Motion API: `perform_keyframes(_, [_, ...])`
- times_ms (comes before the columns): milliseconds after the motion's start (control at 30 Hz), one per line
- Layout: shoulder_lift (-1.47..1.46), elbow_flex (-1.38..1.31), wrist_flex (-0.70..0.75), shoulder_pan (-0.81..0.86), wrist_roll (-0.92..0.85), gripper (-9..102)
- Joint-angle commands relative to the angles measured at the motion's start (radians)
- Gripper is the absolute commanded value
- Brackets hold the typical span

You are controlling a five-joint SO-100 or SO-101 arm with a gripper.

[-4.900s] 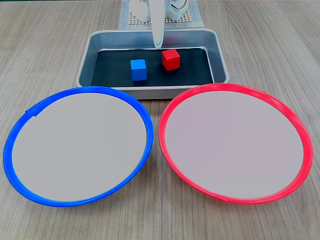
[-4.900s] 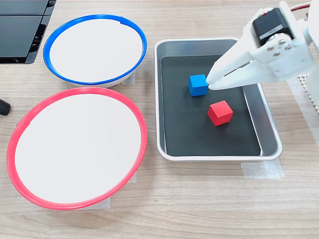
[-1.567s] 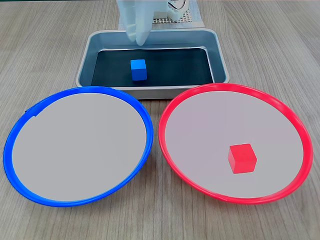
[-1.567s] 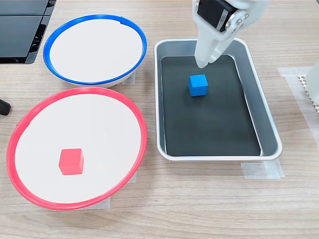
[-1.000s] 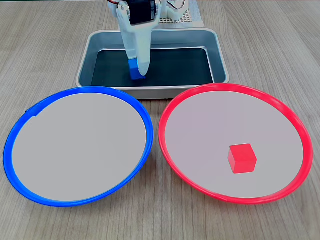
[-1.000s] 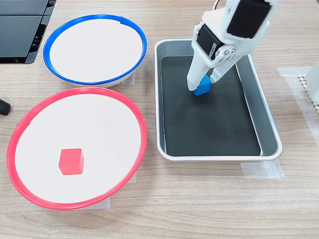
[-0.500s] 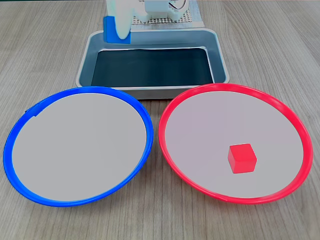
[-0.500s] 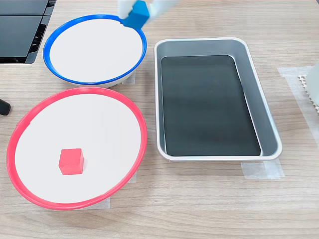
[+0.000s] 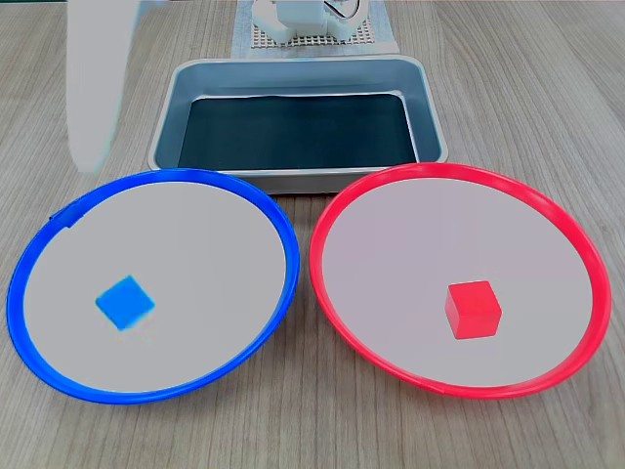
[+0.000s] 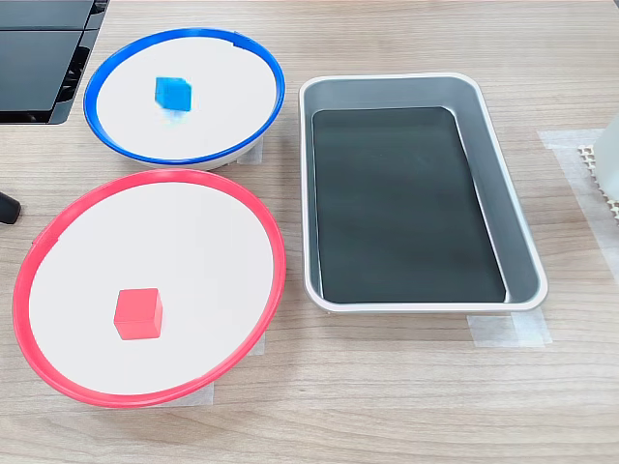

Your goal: Move two blocks tray to matching dishes

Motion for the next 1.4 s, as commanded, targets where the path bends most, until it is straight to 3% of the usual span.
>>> perform_keyframes(0, [0.074, 0.018, -0.009, -0.012, -0.006, 10])
perform_keyframes(67, [0.156, 0.075, -0.011, -0.037, 0.018, 0])
perform_keyframes(167, [0.334, 0.213, -0.041, -0.091, 0.097, 0])
perform_keyframes(233, [0.468, 0.322, 0.020, -0.141, 0.164, 0])
perform_keyframes(300, [0.623, 0.523, 0.060, -0.219, 0.086, 0])
perform_keyframes(367, [0.792, 0.792, -0.103, -0.295, 0.150, 0])
perform_keyframes(400, [0.899, 0.986, -0.304, -0.324, 0.314, 0])
perform_keyframes(467, [1.077, 1.266, -0.569, -0.351, 0.512, 0])
perform_keyframes(567, [1.355, 1.546, -0.652, -0.374, 0.690, 0])
perform_keyframes(633, [1.519, 1.654, -0.591, -0.377, 0.723, 0])
perform_keyframes(800, [1.749, 1.654, -0.164, -0.336, 0.726, 0])
perform_keyframes(1000, [1.916, 1.654, 0.152, -0.253, 0.664, 0])
perform_keyframes(1367, [1.934, 1.654, 0.183, -0.253, 0.652, 0])
